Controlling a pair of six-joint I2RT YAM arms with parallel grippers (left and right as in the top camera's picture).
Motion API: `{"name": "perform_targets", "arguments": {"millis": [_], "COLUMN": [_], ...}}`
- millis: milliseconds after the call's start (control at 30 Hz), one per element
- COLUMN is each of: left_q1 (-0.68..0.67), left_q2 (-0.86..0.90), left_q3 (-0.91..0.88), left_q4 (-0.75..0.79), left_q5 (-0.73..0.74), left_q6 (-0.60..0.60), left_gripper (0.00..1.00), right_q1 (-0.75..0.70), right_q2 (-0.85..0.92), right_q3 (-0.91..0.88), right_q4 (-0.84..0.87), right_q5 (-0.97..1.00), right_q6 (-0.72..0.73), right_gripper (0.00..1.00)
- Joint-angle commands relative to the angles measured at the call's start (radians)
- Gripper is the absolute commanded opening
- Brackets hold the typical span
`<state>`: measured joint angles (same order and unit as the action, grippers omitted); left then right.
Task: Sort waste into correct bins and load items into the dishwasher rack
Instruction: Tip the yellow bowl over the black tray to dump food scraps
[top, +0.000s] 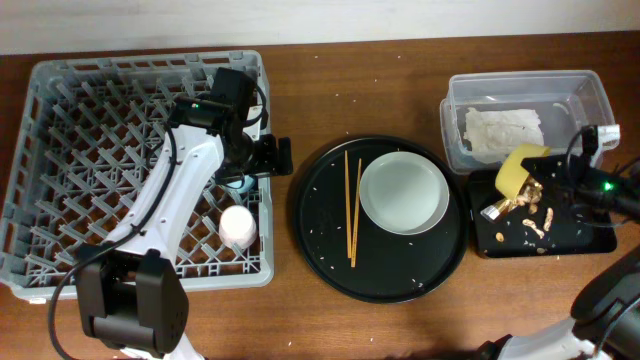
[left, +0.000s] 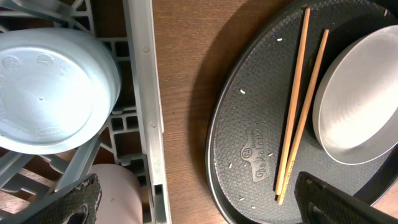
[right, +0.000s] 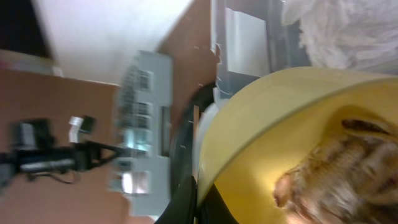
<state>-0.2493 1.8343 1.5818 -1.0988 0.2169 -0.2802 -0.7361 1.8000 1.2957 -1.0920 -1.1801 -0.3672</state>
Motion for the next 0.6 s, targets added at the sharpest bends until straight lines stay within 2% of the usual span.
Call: {"name": "perform_targets", "arguments": {"millis": [0, 133, 300, 567], "left_q1": [0.002, 0.002, 0.002, 0.002], "left_q2": [-0.023, -0.023, -0.023, -0.023], "left_q3": [-0.003, -0.003, -0.003, -0.003], "left_q4": [-0.001, -0.001, -0.001, -0.001], "left_q5": [-0.004, -0.004, -0.004, -0.004], "left_q6": [0.004, 0.004, 0.004, 0.004], "left_gripper": [0.99, 0.99, 0.99, 0.99], "right_q1": [-0.047, -0.111, -0.136, -0.137], "right_q2": [0.056, 0.071, 0.071, 0.071], "right_q3": [-0.04, -0.08, -0.08, -0.08], "right_q4": [0.001, -0.023, -0.117, -0.127], "right_q5": [-0.198, -0.364, -0.372, -0.368], "right_q6": [-0.056, -0.055, -0.044, -0.045], "right_gripper": [0.04, 0.04, 0.04, 0.04]}}
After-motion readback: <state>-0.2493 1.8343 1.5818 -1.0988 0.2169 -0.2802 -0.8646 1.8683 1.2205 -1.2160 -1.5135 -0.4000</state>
